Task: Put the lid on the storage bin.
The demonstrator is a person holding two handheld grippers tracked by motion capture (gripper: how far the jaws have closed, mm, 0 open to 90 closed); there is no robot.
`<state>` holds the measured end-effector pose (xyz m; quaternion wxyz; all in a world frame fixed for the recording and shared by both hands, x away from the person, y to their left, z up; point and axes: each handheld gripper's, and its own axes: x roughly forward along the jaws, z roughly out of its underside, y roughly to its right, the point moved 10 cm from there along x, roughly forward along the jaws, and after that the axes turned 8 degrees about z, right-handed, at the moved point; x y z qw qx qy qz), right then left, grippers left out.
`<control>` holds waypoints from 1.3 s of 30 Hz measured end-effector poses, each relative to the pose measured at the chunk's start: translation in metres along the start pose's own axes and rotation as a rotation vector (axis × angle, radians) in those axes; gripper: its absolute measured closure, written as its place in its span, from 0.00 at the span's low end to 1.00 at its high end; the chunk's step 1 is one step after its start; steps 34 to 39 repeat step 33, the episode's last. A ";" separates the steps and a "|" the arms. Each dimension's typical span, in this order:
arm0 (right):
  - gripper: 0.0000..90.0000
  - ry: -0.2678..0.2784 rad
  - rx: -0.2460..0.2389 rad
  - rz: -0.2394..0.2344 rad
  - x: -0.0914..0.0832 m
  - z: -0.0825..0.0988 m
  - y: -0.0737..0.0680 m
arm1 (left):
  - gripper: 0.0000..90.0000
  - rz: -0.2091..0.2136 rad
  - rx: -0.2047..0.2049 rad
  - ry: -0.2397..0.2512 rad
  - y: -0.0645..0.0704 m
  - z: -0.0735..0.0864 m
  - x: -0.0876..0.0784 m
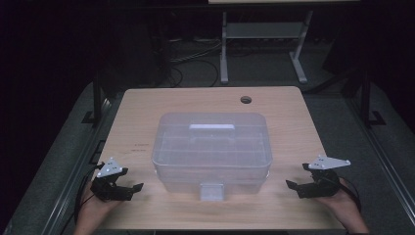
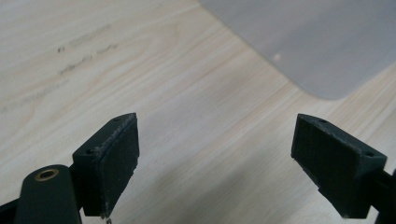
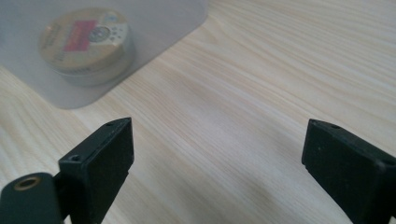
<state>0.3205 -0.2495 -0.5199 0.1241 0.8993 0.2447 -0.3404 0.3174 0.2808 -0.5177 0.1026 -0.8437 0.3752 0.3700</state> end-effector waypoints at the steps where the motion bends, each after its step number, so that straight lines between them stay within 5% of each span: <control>1: 0.10 -0.001 0.004 0.006 0.000 0.001 0.001 | 0.16 -0.003 0.002 -0.003 -0.001 0.001 0.001; 12: 0.07 -0.012 0.015 0.040 0.011 0.018 0.009 | 0.15 -0.017 -0.011 -0.044 -0.009 0.018 0.014; 22: 0.06 -0.041 0.027 0.053 0.019 0.029 0.013 | 0.14 -0.006 0.019 0.021 -0.011 0.020 0.015; 39: 0.03 -0.051 0.041 0.063 0.020 0.029 0.015 | 0.14 -0.006 0.018 0.021 -0.011 0.020 0.015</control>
